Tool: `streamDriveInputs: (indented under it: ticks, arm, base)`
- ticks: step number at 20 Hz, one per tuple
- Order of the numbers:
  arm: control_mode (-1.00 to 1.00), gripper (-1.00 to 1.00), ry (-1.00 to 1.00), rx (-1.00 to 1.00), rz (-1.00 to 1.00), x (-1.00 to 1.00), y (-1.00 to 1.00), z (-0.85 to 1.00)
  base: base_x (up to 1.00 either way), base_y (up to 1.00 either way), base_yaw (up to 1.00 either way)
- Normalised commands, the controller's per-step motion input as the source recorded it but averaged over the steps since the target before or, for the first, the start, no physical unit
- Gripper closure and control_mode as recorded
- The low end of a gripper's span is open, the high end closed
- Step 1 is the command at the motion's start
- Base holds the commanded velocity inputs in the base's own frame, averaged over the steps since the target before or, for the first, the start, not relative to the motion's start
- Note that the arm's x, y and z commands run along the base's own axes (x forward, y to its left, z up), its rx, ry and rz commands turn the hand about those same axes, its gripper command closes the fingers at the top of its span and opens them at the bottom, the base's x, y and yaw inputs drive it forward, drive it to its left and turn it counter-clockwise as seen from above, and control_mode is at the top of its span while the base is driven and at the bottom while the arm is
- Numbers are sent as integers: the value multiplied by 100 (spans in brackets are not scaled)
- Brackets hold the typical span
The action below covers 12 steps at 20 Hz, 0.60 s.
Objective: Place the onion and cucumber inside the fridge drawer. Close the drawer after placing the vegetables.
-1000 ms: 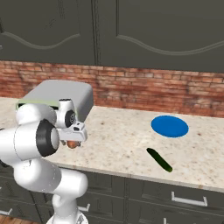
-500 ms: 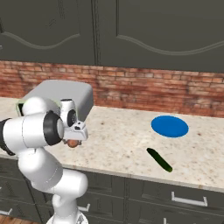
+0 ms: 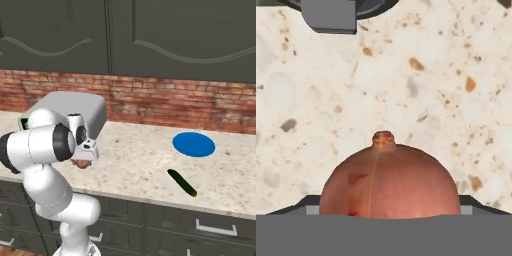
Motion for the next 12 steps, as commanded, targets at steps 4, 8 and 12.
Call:
streamDriveInputs:
  ticks: [4, 8, 12]
  arm:
    - [-100, 100, -25, 0, 0, -67, -24, 54]
    - [-100, 100, -24, 0, 0, -57, -30, 73]
    - [-100, 100, -18, 0, -1, -33, -34, 81]
  base:
    - [0, 0, 0]
    - [0, 0, 0]
    - [0, 0, 0]
